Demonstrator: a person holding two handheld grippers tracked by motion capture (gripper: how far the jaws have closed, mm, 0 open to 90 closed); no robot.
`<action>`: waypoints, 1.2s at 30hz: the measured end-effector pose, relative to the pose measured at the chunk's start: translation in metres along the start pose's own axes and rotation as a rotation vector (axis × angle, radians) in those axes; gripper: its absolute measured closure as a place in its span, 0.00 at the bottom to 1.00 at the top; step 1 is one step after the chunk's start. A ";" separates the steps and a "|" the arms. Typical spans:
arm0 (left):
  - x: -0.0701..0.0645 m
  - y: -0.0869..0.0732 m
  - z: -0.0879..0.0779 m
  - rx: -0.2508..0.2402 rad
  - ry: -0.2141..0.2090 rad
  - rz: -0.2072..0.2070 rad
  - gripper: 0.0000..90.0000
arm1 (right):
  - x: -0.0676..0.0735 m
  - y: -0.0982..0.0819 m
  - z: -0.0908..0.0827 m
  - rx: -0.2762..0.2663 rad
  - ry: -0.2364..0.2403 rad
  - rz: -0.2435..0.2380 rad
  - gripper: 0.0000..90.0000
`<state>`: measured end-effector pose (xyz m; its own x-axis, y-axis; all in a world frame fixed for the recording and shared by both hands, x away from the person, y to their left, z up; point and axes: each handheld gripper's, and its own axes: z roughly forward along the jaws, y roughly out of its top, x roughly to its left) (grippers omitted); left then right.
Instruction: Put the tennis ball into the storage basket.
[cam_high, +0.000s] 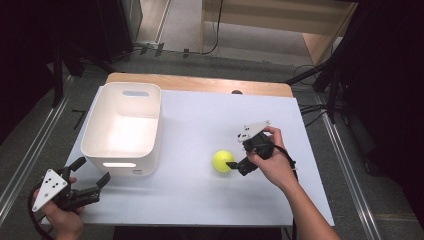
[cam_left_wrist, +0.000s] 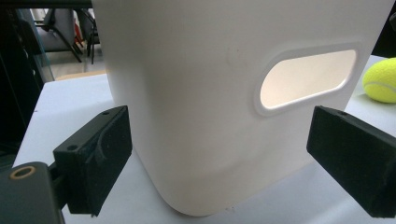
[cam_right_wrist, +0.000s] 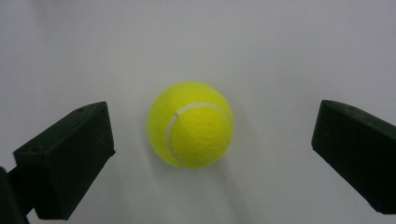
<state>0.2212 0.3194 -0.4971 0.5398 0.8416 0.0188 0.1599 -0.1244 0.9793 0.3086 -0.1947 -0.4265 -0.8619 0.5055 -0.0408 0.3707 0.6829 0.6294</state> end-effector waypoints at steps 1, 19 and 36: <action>0.000 0.000 0.000 0.000 0.000 0.000 0.08 | 0.000 0.001 0.001 0.007 0.002 -0.005 0.00; 0.000 0.000 0.000 -0.002 -0.002 -0.002 0.08 | 0.002 0.007 0.016 0.064 0.030 -0.014 0.00; 0.000 0.000 0.000 -0.003 -0.001 -0.006 0.08 | 0.002 0.010 0.032 0.131 0.060 -0.022 0.00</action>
<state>0.2212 0.3198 -0.4971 0.5401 0.8415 0.0128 0.1605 -0.1179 0.9800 0.3210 -0.1703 -0.4451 -0.8879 0.4601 -0.0041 0.3904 0.7581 0.5224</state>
